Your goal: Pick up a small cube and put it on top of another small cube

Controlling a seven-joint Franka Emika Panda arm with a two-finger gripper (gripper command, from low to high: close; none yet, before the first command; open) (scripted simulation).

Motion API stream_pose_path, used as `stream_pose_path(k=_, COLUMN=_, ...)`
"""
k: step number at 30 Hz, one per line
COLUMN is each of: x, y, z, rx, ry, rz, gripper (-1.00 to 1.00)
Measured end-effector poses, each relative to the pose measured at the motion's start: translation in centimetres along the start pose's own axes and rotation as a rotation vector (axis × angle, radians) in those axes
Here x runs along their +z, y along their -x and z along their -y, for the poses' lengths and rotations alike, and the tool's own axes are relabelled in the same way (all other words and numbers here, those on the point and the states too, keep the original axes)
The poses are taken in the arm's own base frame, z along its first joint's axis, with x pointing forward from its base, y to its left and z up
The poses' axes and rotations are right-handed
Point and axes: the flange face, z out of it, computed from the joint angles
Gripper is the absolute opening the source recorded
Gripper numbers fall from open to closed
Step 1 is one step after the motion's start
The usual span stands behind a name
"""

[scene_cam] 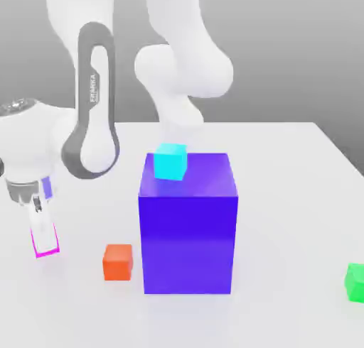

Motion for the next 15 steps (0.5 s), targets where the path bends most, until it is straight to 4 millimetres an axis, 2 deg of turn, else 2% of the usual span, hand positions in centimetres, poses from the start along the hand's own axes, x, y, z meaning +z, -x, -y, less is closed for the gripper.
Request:
stream_pose_path(k=2, x=-0.4, y=1.0, z=1.4, rx=0.005, ry=0.002, rz=-0.002, gripper=-1.00)
stream_pose_path(k=5, x=-0.3, y=5.8, z=5.4, rx=-0.066, ry=0.002, rz=-0.002, gripper=-1.00)
stream_pose_path(k=7, x=-0.6, y=11.2, z=7.9, rx=-0.189, ry=0.000, rz=0.000, gripper=-1.00)
stream_pose_path(k=9, x=-0.9, y=16.8, z=9.2, rx=-0.323, ry=0.002, rz=0.004, gripper=-1.00)
stream_pose_path(k=12, x=-1.4, y=24.8, z=9.6, rx=-0.511, ry=0.005, rz=0.009, gripper=-1.00)
stream_pose_path(k=15, x=-1.9, y=32.3, z=8.5, rx=-0.688, ry=0.007, rz=0.013, gripper=-1.00)
